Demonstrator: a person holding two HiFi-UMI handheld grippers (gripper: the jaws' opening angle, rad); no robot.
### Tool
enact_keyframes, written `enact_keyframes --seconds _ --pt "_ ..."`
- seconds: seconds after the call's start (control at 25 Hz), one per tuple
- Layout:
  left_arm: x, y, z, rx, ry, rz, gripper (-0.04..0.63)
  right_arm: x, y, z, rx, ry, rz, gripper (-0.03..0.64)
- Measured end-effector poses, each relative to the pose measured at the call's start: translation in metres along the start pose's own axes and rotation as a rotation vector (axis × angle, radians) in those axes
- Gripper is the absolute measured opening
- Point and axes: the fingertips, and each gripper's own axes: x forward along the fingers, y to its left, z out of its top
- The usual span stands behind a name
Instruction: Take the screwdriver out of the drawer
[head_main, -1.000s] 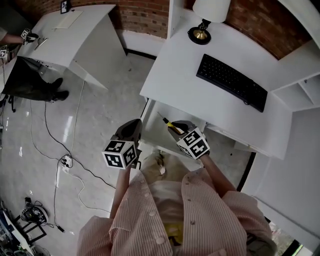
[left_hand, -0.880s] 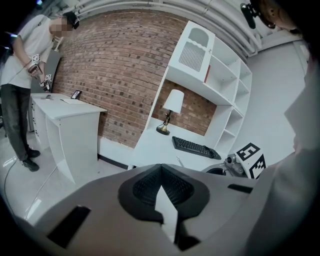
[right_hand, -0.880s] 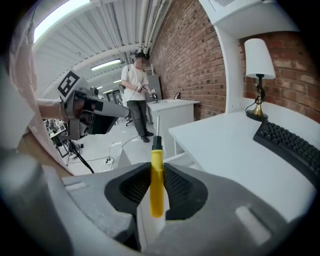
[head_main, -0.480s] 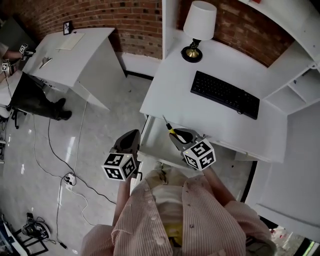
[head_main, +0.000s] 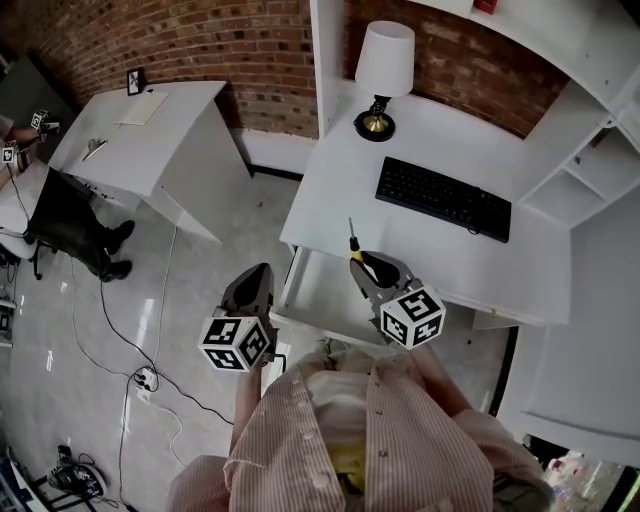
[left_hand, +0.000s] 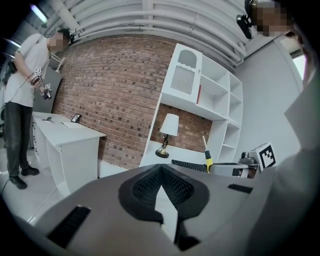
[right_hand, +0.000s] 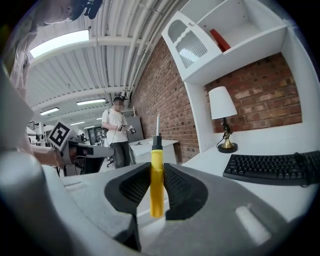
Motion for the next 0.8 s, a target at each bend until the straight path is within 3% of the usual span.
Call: enact_keyframes --seconds 0.52,0.8 --pt "-0.022 0.008 0.041 0.066 -0.105 0.048 0.000 -0.024 -0.014 0.055 0.047 -0.188 -0.096 0.081" --pt "-0.031 0.011 0.050 0.093 -0.149 0.079 0.000 -0.034 -0.023 0.067 0.049 -0.222 -0.125 0.081"
